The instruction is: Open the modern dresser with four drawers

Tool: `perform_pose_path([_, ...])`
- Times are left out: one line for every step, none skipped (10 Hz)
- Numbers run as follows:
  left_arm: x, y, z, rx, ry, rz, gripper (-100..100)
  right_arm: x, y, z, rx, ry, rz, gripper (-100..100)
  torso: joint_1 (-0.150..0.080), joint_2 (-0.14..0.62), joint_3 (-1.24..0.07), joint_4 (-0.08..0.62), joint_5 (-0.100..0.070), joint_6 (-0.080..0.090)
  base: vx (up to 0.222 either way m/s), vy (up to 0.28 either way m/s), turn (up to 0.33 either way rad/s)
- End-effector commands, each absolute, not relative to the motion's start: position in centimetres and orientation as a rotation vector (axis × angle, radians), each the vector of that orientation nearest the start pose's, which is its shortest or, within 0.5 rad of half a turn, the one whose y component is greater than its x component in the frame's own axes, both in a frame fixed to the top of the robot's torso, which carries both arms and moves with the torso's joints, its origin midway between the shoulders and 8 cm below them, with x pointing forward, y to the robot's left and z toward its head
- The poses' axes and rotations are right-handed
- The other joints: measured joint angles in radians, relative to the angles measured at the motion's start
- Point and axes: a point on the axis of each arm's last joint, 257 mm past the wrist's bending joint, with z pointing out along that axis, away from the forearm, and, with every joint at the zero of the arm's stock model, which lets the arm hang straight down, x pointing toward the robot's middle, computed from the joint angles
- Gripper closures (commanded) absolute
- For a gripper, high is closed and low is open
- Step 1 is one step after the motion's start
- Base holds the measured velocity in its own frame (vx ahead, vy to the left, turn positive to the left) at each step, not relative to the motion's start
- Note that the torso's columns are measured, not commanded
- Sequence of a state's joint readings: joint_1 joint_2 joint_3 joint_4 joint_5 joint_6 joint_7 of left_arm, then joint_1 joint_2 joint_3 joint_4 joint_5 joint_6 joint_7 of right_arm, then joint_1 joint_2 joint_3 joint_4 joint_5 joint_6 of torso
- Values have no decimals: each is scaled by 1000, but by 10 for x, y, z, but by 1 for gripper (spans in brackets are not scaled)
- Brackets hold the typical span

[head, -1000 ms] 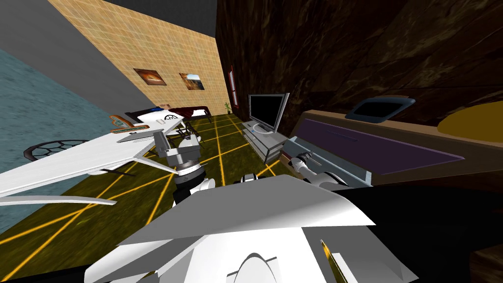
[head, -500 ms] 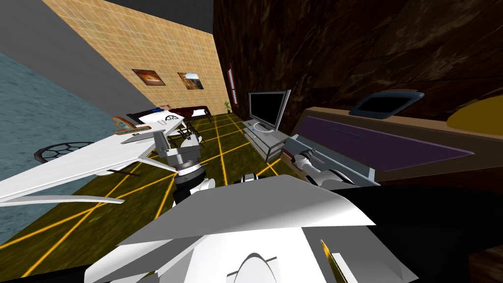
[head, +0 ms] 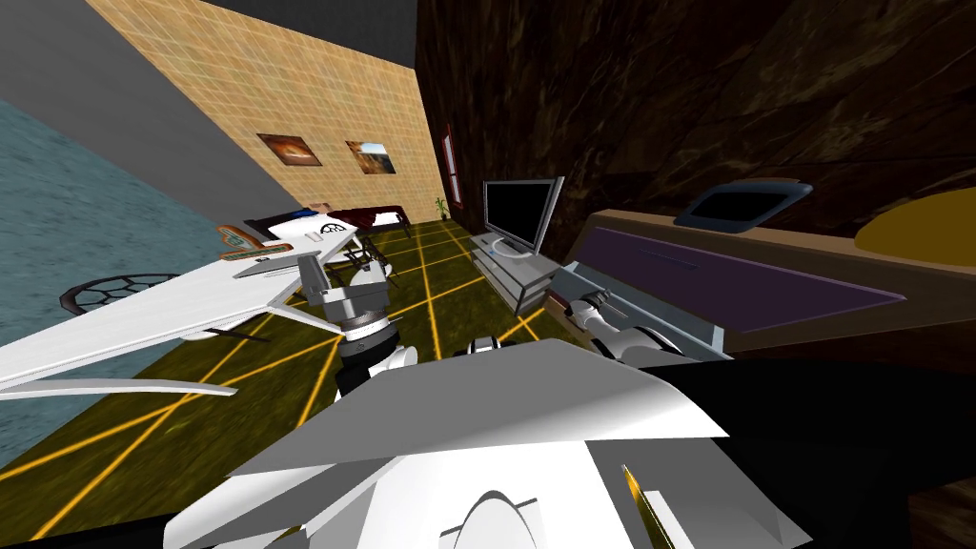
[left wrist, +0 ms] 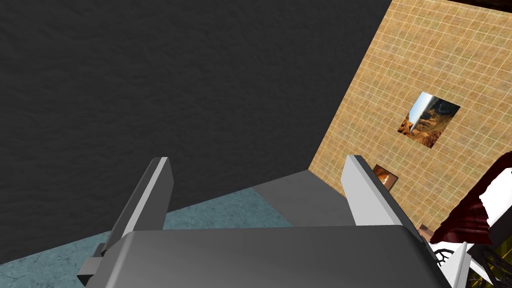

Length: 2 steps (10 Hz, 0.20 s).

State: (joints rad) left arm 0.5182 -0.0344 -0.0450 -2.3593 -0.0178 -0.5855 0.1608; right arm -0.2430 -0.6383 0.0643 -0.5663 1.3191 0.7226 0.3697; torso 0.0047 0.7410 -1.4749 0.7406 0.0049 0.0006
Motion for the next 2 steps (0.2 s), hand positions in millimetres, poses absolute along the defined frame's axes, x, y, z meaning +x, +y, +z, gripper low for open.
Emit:
perform_pose_path([311,263,68,-605,451,-1510,0,363,-730,-322,-14,2019,-1613,0,-1,-1,0,0,-1,0,0,0,0])
perform_pose_path([311,263,68,-605,451,-1510,0,363,-729,-323,-15,2022,-1612,0,-1,-1,0,-1,-2,0,0,0,0])
